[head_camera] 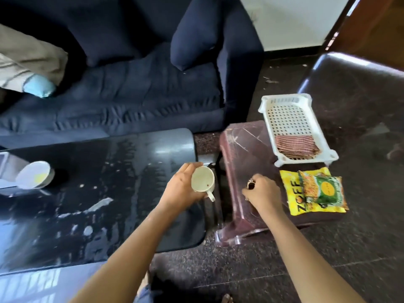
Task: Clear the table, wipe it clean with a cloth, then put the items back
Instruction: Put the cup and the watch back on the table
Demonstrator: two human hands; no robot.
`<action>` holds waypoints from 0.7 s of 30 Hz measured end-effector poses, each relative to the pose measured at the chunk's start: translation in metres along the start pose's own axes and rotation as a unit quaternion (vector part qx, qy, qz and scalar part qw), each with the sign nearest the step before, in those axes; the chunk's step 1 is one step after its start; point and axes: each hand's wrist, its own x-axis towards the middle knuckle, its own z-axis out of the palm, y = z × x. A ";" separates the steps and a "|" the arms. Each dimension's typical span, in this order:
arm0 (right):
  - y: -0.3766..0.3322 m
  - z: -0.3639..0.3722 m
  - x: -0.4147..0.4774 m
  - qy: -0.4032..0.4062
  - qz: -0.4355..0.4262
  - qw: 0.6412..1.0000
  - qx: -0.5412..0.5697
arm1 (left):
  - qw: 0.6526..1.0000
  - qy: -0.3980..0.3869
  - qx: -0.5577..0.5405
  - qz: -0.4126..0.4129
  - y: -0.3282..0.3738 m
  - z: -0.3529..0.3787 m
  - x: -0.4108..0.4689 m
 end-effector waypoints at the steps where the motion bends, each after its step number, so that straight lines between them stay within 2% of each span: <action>1: -0.018 0.002 0.000 -0.006 -0.010 1.000 0.013 | 1.000 0.009 0.007 -0.011 -0.017 -0.019 -0.002; 8: -0.147 0.043 0.000 -0.038 -0.077 0.994 0.072 | 0.992 0.049 0.038 -0.113 -0.146 -0.133 -0.023; 13: -0.228 0.080 0.003 -0.064 -0.109 0.989 0.074 | 0.987 0.025 0.063 -0.146 -0.238 -0.192 -0.032; 21: -0.317 0.128 0.011 -0.083 -0.119 0.986 0.083 | 0.985 -0.047 0.078 -0.149 -0.337 -0.230 -0.021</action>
